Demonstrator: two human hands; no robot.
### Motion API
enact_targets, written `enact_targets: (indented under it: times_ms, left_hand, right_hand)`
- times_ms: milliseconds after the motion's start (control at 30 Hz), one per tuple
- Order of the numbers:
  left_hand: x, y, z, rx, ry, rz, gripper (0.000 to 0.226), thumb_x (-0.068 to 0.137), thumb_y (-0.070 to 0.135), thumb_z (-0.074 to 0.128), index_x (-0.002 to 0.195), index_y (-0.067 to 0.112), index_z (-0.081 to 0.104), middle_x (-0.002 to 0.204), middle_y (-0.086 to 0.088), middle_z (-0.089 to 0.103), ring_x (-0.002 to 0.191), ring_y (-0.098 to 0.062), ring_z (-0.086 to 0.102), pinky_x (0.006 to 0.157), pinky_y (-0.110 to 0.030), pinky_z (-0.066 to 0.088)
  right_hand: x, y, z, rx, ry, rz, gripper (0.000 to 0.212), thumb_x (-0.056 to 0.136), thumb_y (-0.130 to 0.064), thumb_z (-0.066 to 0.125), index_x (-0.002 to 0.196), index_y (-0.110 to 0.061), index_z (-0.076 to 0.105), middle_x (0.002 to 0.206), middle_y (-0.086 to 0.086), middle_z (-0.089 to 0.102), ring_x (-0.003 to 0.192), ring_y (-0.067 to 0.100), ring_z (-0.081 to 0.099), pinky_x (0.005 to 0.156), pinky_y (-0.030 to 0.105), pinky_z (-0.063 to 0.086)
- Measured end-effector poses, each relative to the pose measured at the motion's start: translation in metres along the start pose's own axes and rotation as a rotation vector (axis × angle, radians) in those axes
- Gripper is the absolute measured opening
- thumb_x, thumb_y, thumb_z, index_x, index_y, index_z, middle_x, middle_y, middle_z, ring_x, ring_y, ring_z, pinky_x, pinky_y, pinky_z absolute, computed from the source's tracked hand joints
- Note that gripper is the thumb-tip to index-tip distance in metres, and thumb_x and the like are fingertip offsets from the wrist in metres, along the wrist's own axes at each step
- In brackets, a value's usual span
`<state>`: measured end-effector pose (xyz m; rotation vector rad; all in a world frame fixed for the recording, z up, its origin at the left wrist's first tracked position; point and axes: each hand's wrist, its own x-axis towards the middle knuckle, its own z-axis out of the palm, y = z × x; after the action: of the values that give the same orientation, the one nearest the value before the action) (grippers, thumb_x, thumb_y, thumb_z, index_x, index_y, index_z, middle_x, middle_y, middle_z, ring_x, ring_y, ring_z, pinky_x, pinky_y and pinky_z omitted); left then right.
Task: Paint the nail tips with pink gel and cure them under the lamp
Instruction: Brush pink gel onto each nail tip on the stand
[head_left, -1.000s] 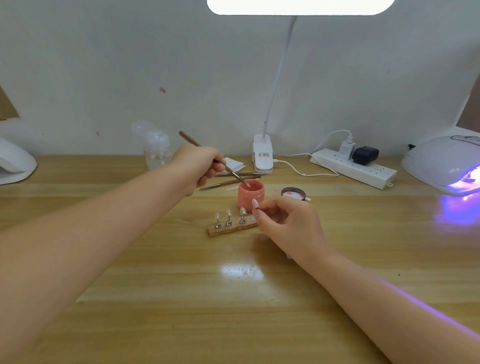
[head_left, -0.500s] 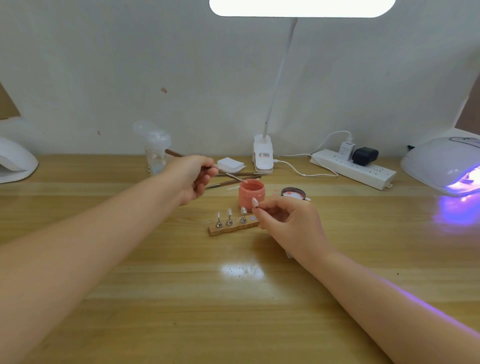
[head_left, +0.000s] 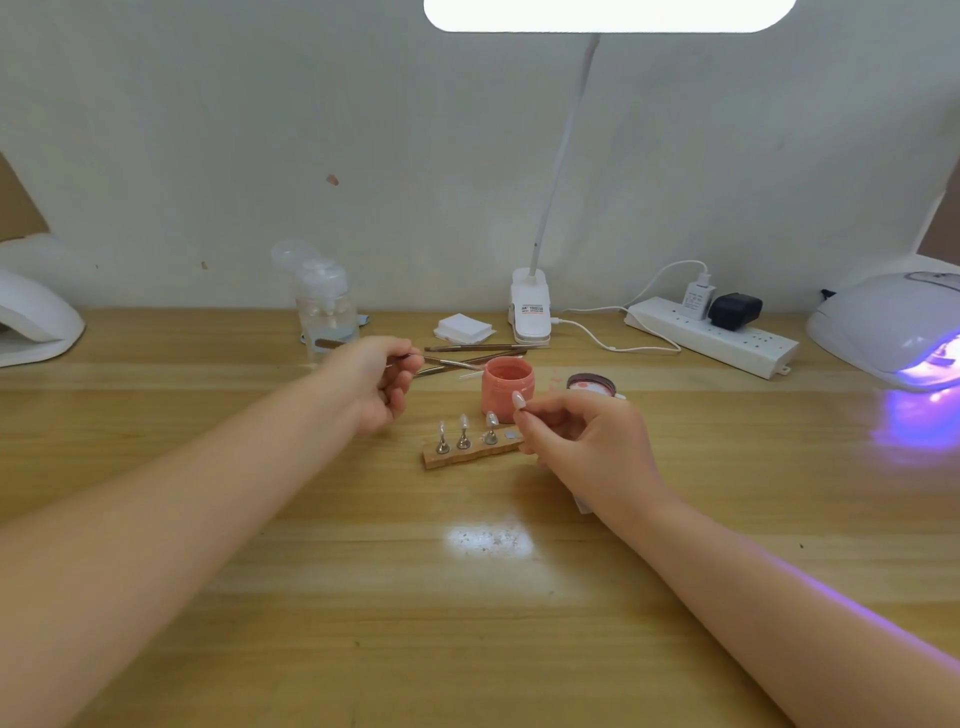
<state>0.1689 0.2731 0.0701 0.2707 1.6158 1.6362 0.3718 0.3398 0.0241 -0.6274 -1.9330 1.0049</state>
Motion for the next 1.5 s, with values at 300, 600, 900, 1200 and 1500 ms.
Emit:
enact_targets:
  times_ms: [300,600,900,1200,1500]
  left_hand:
    - [-0.046,-0.015,-0.017,-0.134,-0.142,0.378,0.014,0.077,0.026,0.074,0.085,0.015,0.073,0.071,0.0,0.073,0.056,-0.005,0.063,0.052,-0.016,0.051]
    - [-0.079,-0.062,-0.024,0.226,-0.292,0.88,0.02,0.085,0.031,0.059,0.1,0.024,0.07,0.091,-0.006,0.073,0.081,-0.018,0.069,0.072,-0.023,0.055]
    - [-0.083,-0.076,-0.019,0.462,-0.267,0.995,0.021,0.086,0.041,0.053,0.104,0.041,0.065,0.098,0.009,0.072,0.092,-0.014,0.069,0.082,-0.033,0.057]
    - [-0.084,-0.077,-0.022,0.507,-0.268,1.068,0.021,0.086,0.031,0.052,0.098,0.026,0.068,0.092,0.009,0.072,0.091,-0.016,0.069,0.08,-0.034,0.056]
    - [-0.087,-0.078,-0.018,0.566,-0.23,1.086,0.022,0.09,0.02,0.059,0.107,0.029,0.068,0.096,0.012,0.073,0.095,-0.012,0.069,0.082,-0.031,0.055]
  right_hand:
    - [-0.001,-0.002,0.001,0.031,0.03,0.01,0.002,0.083,-0.017,0.074,0.082,-0.018,0.075,0.069,-0.006,0.071,0.07,0.016,0.07,0.072,0.044,0.058]
    - [-0.001,-0.004,0.0,0.008,0.062,-0.008,0.003,0.084,-0.017,0.074,0.082,-0.019,0.075,0.071,-0.006,0.073,0.067,0.012,0.068,0.072,0.039,0.058]
    - [-0.002,-0.004,-0.001,-0.007,0.028,-0.09,0.022,0.082,-0.008,0.074,0.08,-0.029,0.071,0.074,-0.018,0.072,0.069,0.007,0.066,0.068,0.024,0.055]
    - [-0.002,-0.005,-0.002,-0.041,0.025,-0.149,0.026,0.083,-0.011,0.073,0.077,-0.035,0.068,0.069,-0.029,0.067,0.067,-0.002,0.065,0.068,0.018,0.053]
    - [-0.003,-0.006,-0.002,-0.037,0.017,-0.151,0.028,0.082,-0.007,0.072,0.077,-0.034,0.068,0.069,-0.03,0.067,0.067,-0.003,0.065,0.068,0.015,0.052]
